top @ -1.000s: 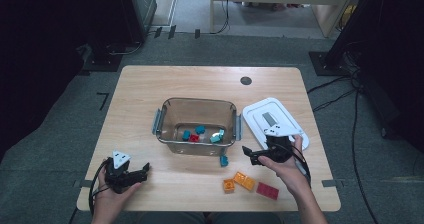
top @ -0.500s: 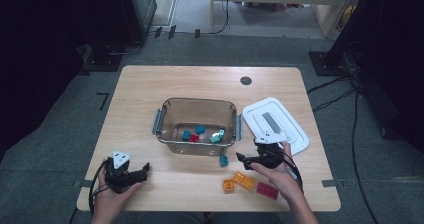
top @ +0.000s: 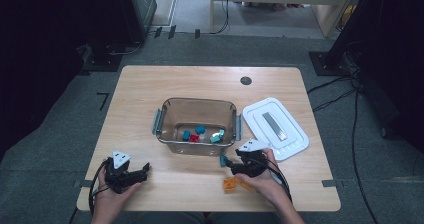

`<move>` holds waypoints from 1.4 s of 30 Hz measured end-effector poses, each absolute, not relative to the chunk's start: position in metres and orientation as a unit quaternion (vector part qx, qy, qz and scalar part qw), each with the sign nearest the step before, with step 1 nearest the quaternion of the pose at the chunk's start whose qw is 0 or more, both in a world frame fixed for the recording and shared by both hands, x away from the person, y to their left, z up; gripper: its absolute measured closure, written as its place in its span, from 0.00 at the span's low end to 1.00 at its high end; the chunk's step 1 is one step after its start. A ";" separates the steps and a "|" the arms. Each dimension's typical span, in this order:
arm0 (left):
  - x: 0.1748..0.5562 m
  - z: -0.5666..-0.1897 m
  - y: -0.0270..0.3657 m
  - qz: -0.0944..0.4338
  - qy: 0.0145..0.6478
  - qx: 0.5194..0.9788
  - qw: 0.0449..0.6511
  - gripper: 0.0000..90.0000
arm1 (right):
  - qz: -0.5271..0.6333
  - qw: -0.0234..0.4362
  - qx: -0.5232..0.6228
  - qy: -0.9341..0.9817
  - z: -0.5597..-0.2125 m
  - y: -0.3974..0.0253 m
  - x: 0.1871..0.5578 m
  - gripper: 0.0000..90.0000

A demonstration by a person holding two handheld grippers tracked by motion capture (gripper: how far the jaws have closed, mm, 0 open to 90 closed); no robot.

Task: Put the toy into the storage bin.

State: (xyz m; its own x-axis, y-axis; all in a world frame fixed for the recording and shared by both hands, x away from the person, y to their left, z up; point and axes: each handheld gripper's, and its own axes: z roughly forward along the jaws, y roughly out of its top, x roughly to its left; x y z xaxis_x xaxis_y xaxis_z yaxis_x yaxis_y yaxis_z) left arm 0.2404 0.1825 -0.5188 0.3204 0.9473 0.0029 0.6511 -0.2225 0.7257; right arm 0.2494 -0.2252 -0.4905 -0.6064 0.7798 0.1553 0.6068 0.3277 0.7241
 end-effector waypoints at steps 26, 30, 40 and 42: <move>0.240 -0.519 0.182 0.231 0.535 0.747 0.320 0.12 | 0.314 0.139 0.422 0.839 -0.505 -0.197 0.248 0.74; 0.240 -0.519 0.182 0.232 0.535 0.747 0.320 0.12 | 0.321 0.134 0.421 0.838 -0.503 -0.204 0.246 0.75; 0.240 -0.519 0.182 0.231 0.535 0.747 0.320 0.12 | 0.329 0.140 0.431 0.828 -0.495 -0.240 0.243 0.75; 0.240 -0.519 0.182 0.231 0.535 0.747 0.320 0.12 | 0.327 0.144 0.435 0.827 -0.495 -0.247 0.242 0.75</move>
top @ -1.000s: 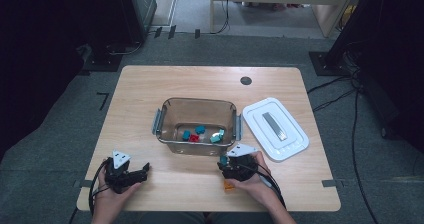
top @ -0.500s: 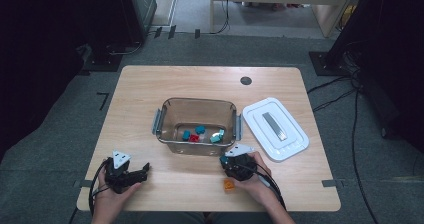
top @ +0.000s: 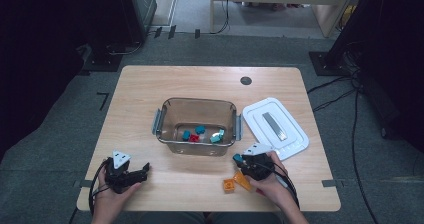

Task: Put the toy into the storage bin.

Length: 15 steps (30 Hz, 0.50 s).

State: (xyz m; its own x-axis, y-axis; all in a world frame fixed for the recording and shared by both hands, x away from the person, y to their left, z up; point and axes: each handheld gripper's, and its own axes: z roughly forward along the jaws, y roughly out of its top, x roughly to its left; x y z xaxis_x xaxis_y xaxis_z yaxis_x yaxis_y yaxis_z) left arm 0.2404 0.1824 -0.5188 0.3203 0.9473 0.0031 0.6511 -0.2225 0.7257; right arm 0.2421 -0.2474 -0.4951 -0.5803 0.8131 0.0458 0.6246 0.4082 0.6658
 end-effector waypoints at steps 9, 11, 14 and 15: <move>0.240 -0.519 0.182 0.231 0.535 0.747 0.320 0.12 | 0.341 0.154 0.458 0.806 -0.485 -0.275 0.240 0.75; 0.240 -0.519 0.182 0.232 0.536 0.746 0.321 0.12 | 0.344 0.156 0.462 0.802 -0.482 -0.278 0.241 0.75; 0.240 -0.519 0.182 0.231 0.535 0.747 0.320 0.12 | 0.349 0.159 0.464 0.799 -0.477 -0.282 0.241 0.75; 0.240 -0.519 0.182 0.231 0.535 0.747 0.320 0.12 | 0.351 0.159 0.464 0.798 -0.475 -0.283 0.241 0.75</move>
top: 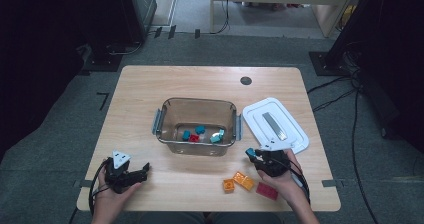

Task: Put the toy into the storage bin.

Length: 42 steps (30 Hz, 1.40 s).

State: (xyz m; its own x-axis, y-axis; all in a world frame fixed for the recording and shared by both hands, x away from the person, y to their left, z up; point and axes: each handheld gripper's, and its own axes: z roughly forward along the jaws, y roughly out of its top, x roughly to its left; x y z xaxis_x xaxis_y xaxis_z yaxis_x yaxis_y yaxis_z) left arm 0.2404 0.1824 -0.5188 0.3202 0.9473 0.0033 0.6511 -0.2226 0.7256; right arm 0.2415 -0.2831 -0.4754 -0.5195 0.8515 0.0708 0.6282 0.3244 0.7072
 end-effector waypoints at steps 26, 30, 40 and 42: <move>0.240 -0.519 0.182 0.230 0.531 0.750 0.321 0.12 | 0.390 0.190 0.445 0.784 -0.409 -0.281 0.256 0.75; 0.240 -0.519 0.182 0.229 0.531 0.750 0.321 0.12 | 0.401 0.195 0.436 0.782 -0.395 -0.270 0.260 0.75; 0.240 -0.519 0.182 0.230 0.530 0.750 0.322 0.12 | 0.415 0.186 0.398 0.797 -0.382 -0.229 0.273 0.75; 0.240 -0.519 0.182 0.230 0.530 0.750 0.323 0.12 | 0.410 0.181 0.392 0.803 -0.383 -0.221 0.277 0.75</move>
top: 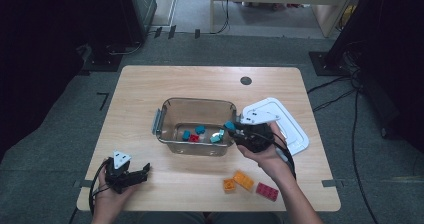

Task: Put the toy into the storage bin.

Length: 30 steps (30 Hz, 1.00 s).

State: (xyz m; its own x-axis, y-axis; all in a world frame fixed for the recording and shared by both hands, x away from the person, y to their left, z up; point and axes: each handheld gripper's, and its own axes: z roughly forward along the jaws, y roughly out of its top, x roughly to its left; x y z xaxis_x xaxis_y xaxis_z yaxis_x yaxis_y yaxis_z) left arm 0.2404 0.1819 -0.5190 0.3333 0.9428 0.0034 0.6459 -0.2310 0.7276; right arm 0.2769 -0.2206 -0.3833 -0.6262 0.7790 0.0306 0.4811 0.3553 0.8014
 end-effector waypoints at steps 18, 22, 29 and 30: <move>0.240 -0.519 0.182 0.230 0.528 0.751 0.323 0.12 | 0.361 0.144 0.390 0.835 -0.401 -0.179 0.306 0.67; 0.240 -0.519 0.182 0.230 0.528 0.751 0.324 0.12 | 0.374 0.145 0.391 0.828 -0.397 -0.181 0.304 0.58; 0.240 -0.519 0.182 0.230 0.528 0.751 0.324 0.12 | 0.405 0.150 0.397 0.810 -0.387 -0.195 0.296 0.37; 0.240 -0.519 0.182 0.230 0.528 0.751 0.323 0.12 | 0.409 0.153 0.400 0.806 -0.385 -0.198 0.294 0.30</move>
